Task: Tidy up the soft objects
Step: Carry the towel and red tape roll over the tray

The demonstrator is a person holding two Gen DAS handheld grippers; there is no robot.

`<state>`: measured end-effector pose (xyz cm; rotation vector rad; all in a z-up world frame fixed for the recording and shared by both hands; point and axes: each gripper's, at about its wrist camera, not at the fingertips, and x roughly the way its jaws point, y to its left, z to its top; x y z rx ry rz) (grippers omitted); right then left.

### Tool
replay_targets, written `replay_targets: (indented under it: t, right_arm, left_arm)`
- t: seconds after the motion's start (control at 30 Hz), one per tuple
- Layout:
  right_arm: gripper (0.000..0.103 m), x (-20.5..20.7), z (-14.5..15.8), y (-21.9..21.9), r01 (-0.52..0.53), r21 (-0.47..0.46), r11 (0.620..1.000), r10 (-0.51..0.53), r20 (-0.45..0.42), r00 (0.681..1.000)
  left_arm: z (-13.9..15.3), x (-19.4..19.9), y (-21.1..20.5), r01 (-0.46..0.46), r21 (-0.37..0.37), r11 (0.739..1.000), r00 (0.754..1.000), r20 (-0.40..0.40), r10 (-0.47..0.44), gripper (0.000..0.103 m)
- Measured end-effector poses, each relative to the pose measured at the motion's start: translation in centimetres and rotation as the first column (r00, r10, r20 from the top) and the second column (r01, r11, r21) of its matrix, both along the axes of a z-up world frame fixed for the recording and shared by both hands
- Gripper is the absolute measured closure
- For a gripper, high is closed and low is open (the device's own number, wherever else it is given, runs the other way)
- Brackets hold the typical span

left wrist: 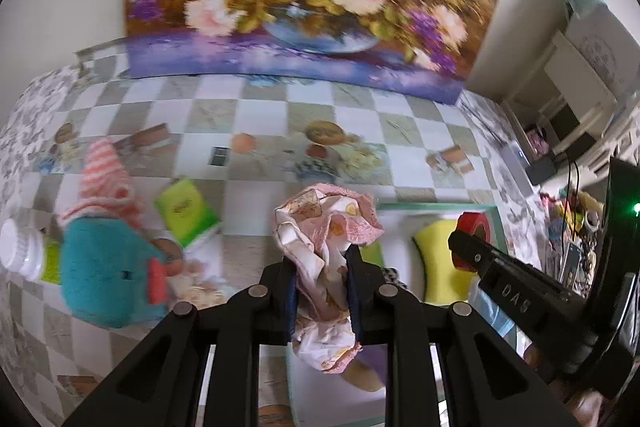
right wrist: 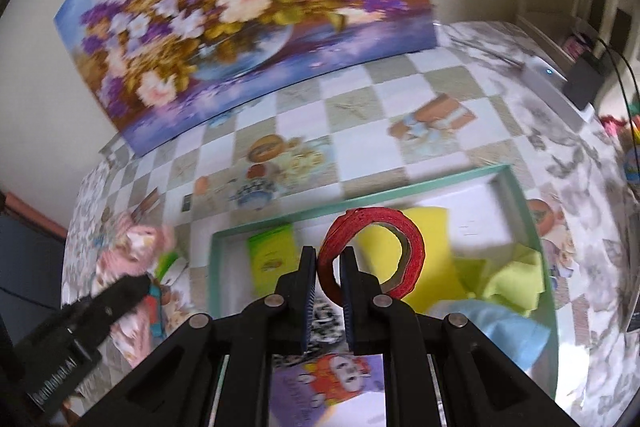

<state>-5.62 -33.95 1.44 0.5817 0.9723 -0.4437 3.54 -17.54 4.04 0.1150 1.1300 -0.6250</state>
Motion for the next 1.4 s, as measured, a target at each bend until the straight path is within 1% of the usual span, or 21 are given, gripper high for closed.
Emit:
replay_targets:
  t: [0.1,0.2,0.33,0.47,0.63,0.73,0.9,1.03,1.1,1.17,1.27,1.33,1.37,1.4]
  right_arm:
    - [0.090,-1.0,-0.3,-1.6,0.038,0.004,0.999,-0.038,-0.004,0.999]
    - [0.090,-2.1,-0.5,-3.6,0.084,0.015,0.996,-0.084,-0.003,0.996]
    - [0.090,-3.7,-0.9,-6.2,0.151,0.065,0.986,-0.152,0.020,0.988]
    - [0.090,-4.5,-0.6,-7.7,0.184,0.059,0.981,-0.188,0.055,0.981]
    - [0.090,-4.2,-1.4,-8.8,0.197,0.050,0.979,-0.200,0.048,0.979]
    - [0.090,-3.8,-2.0,-9.4,0.197,0.058,0.979,-0.200,0.047,0.979]
    - [0.090,-3.2,-2.4,-9.9,0.189,0.032,0.982,-0.190,0.039,0.981]
    - [0.090,-2.9,-3.5,-10.1,0.186,0.052,0.981,-0.186,0.003,0.983]
    - [0.090,-2.8,-4.1,-10.2,0.186,0.072,0.980,-0.184,-0.028,0.983]
    - [0.090,-2.9,-4.9,-10.2,0.185,0.110,0.977,-0.180,-0.050,0.982]
    - [0.090,-2.8,-5.7,-10.0,0.180,0.120,0.976,-0.171,-0.083,0.982]
    - [0.089,-2.8,-5.8,-9.8,0.177,0.123,0.976,-0.166,-0.094,0.982]
    - [0.089,-2.8,-5.7,-9.8,0.176,0.122,0.977,-0.164,-0.100,0.981]
    - [0.089,-2.8,-5.5,-9.8,0.178,0.116,0.977,-0.166,-0.103,0.981]
  left_arm:
    - [-0.8,-0.6,-1.5,0.022,-0.003,1.000,1.000,-0.014,-0.022,0.082]
    - [-1.5,-1.3,-3.0,0.054,0.010,0.999,0.998,-0.015,-0.054,0.082]
    - [-2.4,-2.2,-5.1,0.104,0.017,0.994,0.995,-0.008,-0.104,0.082]
    - [-3.4,-2.9,-6.8,0.136,0.021,0.990,0.991,0.007,-0.136,0.082]
    - [-4.6,-3.0,-7.9,0.151,0.016,0.988,0.988,0.020,-0.152,0.082]
    - [-5.1,-2.8,-8.2,0.146,-0.003,0.989,0.989,0.017,-0.146,0.082]
    - [-5.5,-2.8,-8.9,0.153,-0.017,0.988,0.987,0.051,-0.152,0.082]
    - [-6.1,-2.5,-9.5,0.155,-0.017,0.988,0.987,0.042,-0.154,0.082]
    - [-6.4,-2.4,-9.7,0.156,-0.004,0.988,0.987,0.042,-0.156,0.082]
    - [-6.7,-2.5,-10.0,0.163,0.010,0.987,0.986,0.035,-0.164,0.082]
    - [-7.2,-2.6,-10.2,0.169,0.024,0.985,0.985,0.016,-0.169,0.082]
    - [-7.2,-2.6,-10.3,0.178,0.028,0.984,0.984,0.001,-0.178,0.080]
    - [-7.1,-2.6,-10.3,0.179,0.028,0.983,0.984,-0.006,-0.179,0.075]
    - [-6.8,-2.6,-10.2,0.175,0.024,0.984,0.985,-0.008,-0.175,0.063]
